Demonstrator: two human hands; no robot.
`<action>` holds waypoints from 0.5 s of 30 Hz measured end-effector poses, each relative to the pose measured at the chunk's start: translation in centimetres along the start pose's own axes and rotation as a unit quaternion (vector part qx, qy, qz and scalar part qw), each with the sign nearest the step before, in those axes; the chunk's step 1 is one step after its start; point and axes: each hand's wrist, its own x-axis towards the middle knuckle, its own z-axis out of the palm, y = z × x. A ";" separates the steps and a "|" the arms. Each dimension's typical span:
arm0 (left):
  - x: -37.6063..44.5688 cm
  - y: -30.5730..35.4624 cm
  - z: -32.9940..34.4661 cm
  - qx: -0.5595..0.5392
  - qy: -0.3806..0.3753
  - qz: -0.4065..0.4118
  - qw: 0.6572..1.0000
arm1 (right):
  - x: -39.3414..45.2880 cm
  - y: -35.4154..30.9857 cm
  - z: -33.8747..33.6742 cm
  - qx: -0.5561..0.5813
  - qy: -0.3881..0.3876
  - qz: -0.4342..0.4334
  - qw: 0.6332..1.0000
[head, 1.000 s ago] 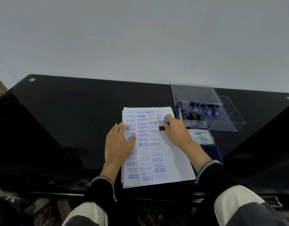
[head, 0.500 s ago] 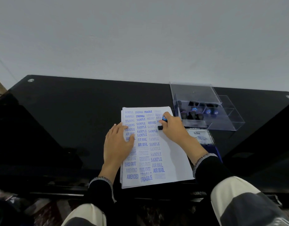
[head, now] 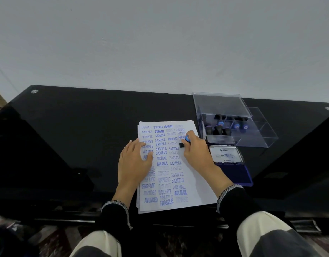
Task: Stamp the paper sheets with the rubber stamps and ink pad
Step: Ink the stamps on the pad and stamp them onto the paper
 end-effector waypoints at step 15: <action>0.0 0.0 0.0 0.001 0.002 -0.001 1.000 | 0.5 0.1 0.2 0.035 -0.006 0.001 0.999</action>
